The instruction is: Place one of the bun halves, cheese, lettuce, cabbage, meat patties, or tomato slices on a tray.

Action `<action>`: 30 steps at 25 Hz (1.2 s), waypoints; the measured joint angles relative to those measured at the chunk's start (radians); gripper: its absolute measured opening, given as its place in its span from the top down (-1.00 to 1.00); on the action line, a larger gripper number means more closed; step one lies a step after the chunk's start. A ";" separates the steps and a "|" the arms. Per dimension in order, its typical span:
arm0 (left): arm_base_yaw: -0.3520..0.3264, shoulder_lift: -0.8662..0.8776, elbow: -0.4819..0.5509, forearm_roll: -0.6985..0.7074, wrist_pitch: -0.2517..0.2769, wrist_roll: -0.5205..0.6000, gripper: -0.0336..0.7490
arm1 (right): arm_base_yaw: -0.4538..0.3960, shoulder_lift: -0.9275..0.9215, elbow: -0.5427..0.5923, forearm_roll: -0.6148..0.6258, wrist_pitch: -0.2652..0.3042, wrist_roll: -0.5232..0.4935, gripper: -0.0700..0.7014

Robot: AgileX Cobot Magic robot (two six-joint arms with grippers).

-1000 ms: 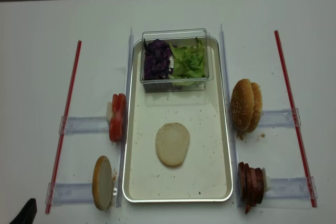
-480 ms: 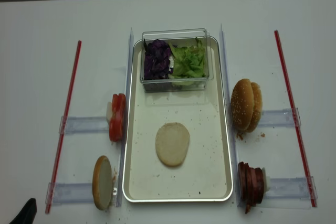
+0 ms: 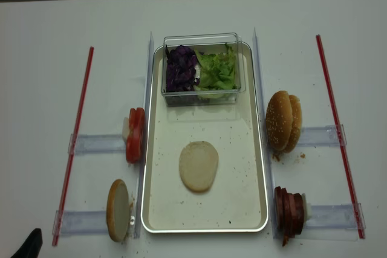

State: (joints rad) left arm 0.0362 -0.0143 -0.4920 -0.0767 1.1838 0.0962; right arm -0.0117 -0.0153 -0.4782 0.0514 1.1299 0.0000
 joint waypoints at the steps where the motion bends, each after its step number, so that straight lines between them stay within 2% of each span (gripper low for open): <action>1: 0.000 0.000 0.000 0.000 0.000 0.000 -0.43 | 0.000 0.000 0.000 0.000 0.000 0.000 -0.93; 30: 0.000 0.000 0.000 0.000 0.000 0.000 -0.43 | 0.000 0.000 0.000 0.000 0.000 0.000 -0.93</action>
State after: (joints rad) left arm 0.0362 -0.0143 -0.4920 -0.0767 1.1838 0.0962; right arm -0.0117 -0.0153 -0.4782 0.0514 1.1299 0.0000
